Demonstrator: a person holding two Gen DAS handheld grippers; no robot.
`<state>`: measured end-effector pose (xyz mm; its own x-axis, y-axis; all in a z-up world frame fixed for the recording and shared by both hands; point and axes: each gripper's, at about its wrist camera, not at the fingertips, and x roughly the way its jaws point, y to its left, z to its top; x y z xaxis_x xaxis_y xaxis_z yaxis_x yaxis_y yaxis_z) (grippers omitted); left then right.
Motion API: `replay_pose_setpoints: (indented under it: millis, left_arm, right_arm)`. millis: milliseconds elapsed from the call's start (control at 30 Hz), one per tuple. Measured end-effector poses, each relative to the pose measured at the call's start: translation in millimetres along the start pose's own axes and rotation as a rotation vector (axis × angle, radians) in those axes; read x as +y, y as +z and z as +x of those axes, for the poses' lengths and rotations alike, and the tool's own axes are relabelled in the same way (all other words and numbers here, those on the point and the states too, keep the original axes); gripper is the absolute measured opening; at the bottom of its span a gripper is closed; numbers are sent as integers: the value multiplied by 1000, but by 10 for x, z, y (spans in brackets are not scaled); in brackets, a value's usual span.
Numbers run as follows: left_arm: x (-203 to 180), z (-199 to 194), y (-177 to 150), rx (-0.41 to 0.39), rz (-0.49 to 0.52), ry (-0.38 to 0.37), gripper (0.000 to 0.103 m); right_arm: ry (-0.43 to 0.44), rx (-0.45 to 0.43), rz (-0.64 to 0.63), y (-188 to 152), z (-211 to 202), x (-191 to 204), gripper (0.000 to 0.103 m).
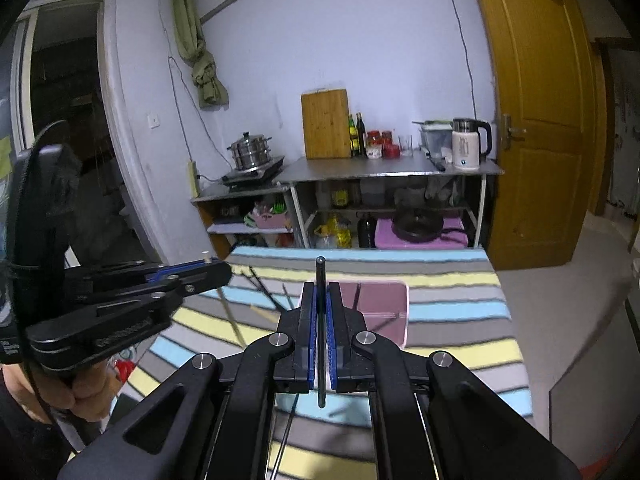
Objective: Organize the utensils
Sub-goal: 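Carry both held chopsticks over the pink basket and open both tools to drop them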
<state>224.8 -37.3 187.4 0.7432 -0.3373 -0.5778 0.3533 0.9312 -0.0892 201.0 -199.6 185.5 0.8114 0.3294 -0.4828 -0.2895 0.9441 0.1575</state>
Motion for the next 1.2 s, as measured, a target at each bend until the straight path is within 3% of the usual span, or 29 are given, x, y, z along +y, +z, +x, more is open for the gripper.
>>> replay_pose_setpoints:
  millis: [300, 500, 833, 1067, 1200]
  left_arm:
    - [73, 250, 369, -36, -4, 14, 5]
    - [87, 450, 447, -57, 6, 14, 5]
    - [134, 822, 237, -35, 7, 5, 5]
    - [206, 1031, -41, 42, -12, 23, 6]
    - [260, 1009, -143, 45, -38, 29, 6]
  right_arm:
    - [1, -62, 2, 332, 154, -1, 4]
    - [-6, -74, -5, 400, 336, -4, 4]
    - [-21, -25, -6, 212, 678, -42, 4]
    - [-8, 75, 9, -126, 976, -100, 4]
    - [-8, 136, 14, -280, 1098, -157, 5]
